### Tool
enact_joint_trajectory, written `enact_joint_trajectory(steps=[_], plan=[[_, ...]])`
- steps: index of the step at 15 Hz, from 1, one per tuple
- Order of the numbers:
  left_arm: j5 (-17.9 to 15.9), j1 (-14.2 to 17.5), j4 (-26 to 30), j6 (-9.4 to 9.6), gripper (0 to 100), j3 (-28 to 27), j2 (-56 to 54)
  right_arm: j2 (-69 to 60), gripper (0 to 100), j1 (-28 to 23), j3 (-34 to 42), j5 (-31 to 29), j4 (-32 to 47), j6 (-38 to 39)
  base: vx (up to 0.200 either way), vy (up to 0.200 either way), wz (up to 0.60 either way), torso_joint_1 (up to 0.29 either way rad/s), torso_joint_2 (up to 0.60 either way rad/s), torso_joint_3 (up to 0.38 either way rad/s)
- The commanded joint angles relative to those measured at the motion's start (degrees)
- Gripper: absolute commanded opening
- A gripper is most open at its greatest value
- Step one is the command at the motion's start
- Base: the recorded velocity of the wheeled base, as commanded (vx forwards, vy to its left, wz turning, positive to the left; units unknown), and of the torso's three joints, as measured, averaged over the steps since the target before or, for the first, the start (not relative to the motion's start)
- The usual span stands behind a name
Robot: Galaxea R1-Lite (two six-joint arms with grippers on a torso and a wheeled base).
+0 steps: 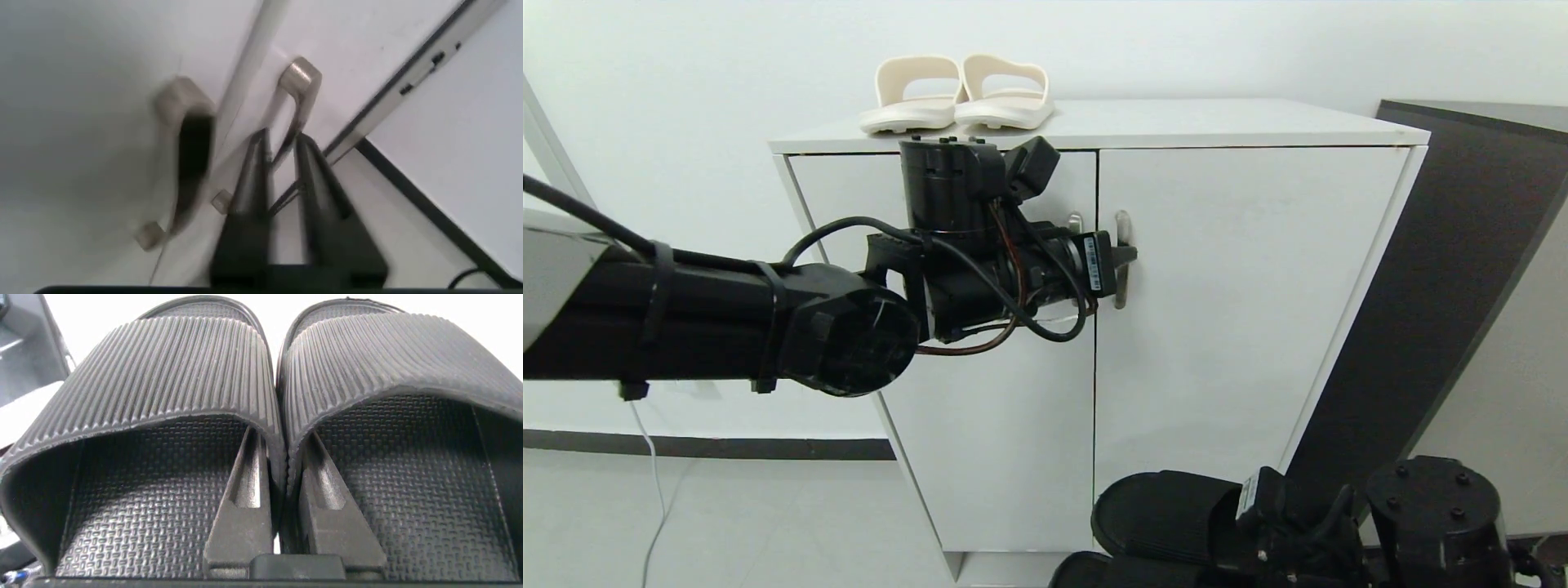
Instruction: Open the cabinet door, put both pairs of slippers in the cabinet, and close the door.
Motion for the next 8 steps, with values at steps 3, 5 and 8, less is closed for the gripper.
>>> enact_joint_trajectory(steps=[3, 5, 8], plan=[[-0.30, -0.19, -0.13, -0.23, 0, 2.13, -2.18, -0.87, 0, 0.67, 0.94, 0.74, 0.00, 0.01, 0.000, 0.000, 0.00, 0.000, 0.00, 0.000], [-0.47, -0.72, -0.13, -0.23, 0, 4.33, -3.85, -2.18, 0, 0.76, 1.91, 3.38, 0.08, 0.01, 0.000, 0.000, 0.00, 0.000, 0.00, 0.000], [-0.74, -1.51, -0.31, -0.50, 0, 8.02, -7.10, -3.77, 0, 0.76, 3.58, 6.98, 0.08, -0.78, 0.000, 0.000, 0.00, 0.000, 0.00, 0.000]])
